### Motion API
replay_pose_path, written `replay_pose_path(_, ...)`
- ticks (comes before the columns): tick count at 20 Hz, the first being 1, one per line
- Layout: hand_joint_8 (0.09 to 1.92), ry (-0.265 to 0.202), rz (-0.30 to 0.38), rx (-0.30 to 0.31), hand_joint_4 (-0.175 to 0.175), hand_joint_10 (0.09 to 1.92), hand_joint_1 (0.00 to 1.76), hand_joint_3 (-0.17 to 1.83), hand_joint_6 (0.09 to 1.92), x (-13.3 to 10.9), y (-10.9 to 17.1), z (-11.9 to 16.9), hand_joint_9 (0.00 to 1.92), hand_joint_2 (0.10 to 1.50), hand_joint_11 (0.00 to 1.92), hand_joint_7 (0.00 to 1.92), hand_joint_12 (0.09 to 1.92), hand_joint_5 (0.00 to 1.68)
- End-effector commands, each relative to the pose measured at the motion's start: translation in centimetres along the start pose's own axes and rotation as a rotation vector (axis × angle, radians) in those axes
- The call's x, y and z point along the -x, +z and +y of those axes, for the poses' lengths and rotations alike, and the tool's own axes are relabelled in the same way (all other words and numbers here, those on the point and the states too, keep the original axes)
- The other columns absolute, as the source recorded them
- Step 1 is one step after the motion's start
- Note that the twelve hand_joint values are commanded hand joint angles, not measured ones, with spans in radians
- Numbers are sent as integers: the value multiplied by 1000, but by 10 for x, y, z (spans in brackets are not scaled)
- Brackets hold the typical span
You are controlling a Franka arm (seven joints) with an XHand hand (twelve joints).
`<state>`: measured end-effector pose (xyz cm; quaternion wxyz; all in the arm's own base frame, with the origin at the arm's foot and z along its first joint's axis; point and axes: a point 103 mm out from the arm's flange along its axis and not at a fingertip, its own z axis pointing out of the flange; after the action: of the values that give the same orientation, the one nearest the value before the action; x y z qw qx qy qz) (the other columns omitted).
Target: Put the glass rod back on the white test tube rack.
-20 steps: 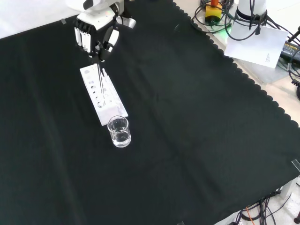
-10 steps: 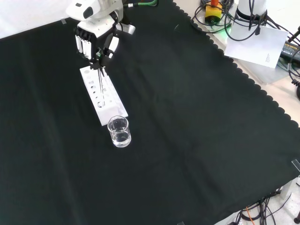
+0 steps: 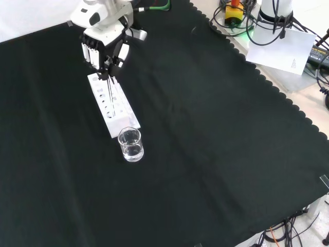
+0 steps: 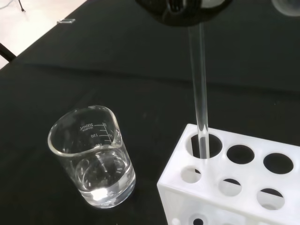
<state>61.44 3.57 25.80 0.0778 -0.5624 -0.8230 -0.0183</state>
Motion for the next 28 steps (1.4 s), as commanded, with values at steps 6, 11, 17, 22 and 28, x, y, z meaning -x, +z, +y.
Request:
replay_pose_path(6,866,19,0,-27,-175,225,1305,-1,402,-1,9,3,1813,1027,1269,1241,700,1164)
replay_pose_path(11,376,21,11,-35,-175,242,1381,-145,717,1,4,2,1817,1011,1316,1419,654,960)
replay_pose_path(17,87,19,24,-47,-172,253,1422,-175,952,1,2,2,1785,983,1336,1567,673,413)
replay_pose_path(22,87,19,26,-51,-165,255,1423,-175,895,2,1,-1,1776,980,1330,1584,700,348)
replay_pose_path(28,87,32,29,-52,-161,285,1426,-175,832,7,-3,-4,1820,974,1324,1595,715,335)
